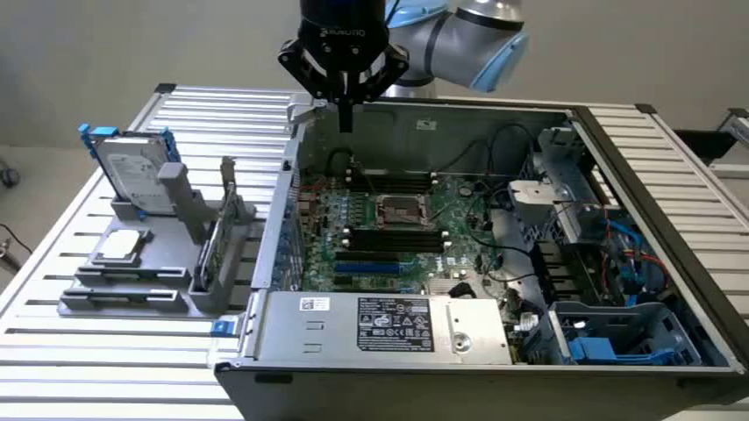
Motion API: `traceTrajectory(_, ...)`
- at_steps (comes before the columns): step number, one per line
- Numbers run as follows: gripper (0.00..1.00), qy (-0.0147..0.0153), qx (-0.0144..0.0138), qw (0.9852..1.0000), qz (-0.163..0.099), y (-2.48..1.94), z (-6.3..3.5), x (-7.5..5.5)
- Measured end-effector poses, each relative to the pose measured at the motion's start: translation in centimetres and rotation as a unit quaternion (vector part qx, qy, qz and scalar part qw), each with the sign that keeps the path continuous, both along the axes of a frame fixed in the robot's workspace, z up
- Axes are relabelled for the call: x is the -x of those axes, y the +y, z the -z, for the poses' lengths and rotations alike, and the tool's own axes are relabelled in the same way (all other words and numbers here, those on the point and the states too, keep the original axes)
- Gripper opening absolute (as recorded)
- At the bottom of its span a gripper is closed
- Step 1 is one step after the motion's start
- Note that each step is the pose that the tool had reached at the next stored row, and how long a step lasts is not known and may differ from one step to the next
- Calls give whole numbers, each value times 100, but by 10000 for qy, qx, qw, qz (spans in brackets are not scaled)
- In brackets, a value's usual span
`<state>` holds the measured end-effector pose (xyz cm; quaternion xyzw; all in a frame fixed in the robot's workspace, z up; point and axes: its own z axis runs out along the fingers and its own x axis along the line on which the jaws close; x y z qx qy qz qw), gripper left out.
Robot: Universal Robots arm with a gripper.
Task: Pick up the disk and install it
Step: 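Reach for the disk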
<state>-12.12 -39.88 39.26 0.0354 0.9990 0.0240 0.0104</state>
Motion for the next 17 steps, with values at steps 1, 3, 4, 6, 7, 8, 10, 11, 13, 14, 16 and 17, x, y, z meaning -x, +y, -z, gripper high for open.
traceTrajectory(1,11,0,0,10000,0,0,0,0)
traceTrajectory(3,11,0,0,10000,0,0,0,0)
traceTrajectory(4,11,0,0,10000,0,0,0,0)
traceTrajectory(6,11,0,0,10000,0,0,0,0)
traceTrajectory(7,11,0,0,10000,0,0,0,0)
traceTrajectory(8,11,0,0,10000,0,0,0,0)
traceTrajectory(10,11,0,0,10000,0,0,0,0)
traceTrajectory(11,11,0,0,10000,0,0,0,0)
traceTrajectory(13,11,0,0,10000,0,0,0,0)
traceTrajectory(14,11,0,0,10000,0,0,0,0)
traceTrajectory(16,11,0,0,10000,0,1,0,5)
traceTrajectory(17,11,1,1,10000,1,6,-1,14)
